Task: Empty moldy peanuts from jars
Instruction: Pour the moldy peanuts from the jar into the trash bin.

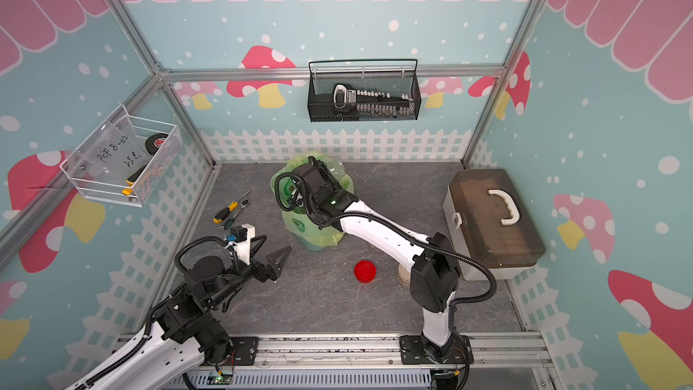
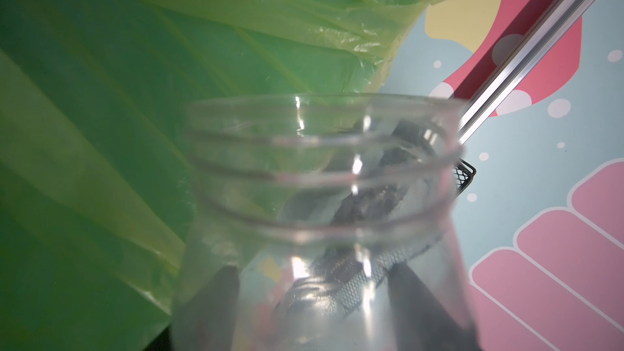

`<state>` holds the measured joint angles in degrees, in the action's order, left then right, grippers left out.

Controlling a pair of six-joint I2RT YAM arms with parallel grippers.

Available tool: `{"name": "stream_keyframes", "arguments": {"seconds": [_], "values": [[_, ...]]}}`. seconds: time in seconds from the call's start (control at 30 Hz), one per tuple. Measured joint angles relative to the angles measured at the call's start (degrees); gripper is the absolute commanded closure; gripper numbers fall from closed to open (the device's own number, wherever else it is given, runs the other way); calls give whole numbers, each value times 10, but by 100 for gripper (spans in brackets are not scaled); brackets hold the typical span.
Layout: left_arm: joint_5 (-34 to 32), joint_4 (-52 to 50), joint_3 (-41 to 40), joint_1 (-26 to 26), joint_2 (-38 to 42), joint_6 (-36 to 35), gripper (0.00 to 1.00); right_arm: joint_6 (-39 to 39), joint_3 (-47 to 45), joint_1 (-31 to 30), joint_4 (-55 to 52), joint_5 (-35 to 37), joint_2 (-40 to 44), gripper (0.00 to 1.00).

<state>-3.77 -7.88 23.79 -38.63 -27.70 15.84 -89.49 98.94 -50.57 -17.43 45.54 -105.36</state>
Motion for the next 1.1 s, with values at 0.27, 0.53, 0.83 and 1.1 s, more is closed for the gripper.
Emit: {"name": "stream_keyframes", "arguments": {"seconds": [0.27,0.53,0.83,1.1], "values": [[5,0,0,2,-10,2,1,42,34,1,-28,-23,0,53],[6,0,0,4,-12,2,1,134,43,25,-92,-70,38,53],[8,0,0,4,-17,2,1,271,47,67,-146,-147,94,53],[8,0,0,4,-17,2,1,384,42,88,-158,-234,110,55]]}}
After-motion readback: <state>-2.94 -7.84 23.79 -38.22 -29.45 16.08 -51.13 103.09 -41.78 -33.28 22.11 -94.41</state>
